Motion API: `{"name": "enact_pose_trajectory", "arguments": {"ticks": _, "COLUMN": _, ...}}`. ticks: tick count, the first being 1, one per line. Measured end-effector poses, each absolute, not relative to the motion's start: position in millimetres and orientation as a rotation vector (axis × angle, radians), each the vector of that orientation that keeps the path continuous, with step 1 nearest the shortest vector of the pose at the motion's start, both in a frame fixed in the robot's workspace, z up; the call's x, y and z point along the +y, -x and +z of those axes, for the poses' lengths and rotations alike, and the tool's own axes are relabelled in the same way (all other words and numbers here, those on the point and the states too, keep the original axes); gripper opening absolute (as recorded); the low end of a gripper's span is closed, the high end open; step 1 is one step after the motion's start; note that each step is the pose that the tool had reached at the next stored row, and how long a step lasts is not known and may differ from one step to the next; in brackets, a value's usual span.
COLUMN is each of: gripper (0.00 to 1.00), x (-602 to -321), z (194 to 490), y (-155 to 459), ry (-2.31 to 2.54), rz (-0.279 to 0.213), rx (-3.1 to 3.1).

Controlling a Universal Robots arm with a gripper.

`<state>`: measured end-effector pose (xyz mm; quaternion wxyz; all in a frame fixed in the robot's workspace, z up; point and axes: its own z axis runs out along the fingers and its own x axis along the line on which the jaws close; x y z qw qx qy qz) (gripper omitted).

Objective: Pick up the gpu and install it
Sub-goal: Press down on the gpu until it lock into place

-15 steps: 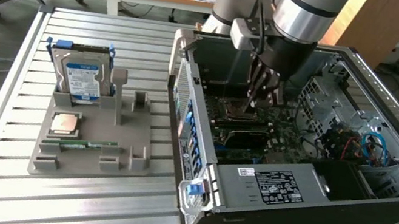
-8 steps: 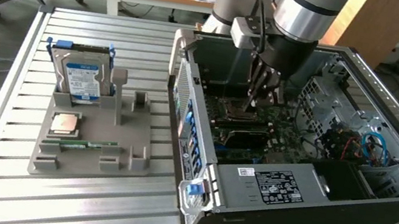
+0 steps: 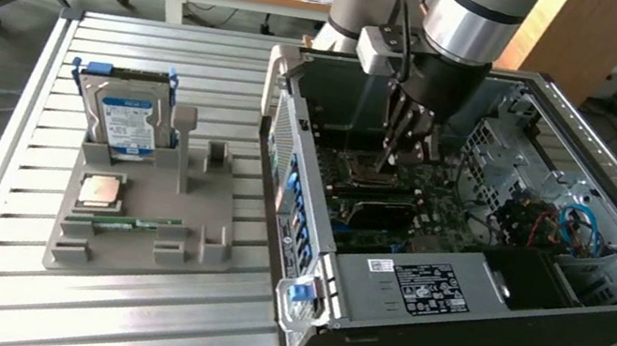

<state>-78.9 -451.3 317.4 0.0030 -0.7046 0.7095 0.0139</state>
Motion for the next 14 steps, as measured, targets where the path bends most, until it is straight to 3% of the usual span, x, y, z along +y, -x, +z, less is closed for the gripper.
{"name": "enact_pose_trajectory", "arguments": {"ticks": 14, "gripper": 0.11, "x": -451.3, "z": 317.3, "y": 74.5, "ry": 2.209, "rz": 0.044, "rx": 2.225}}
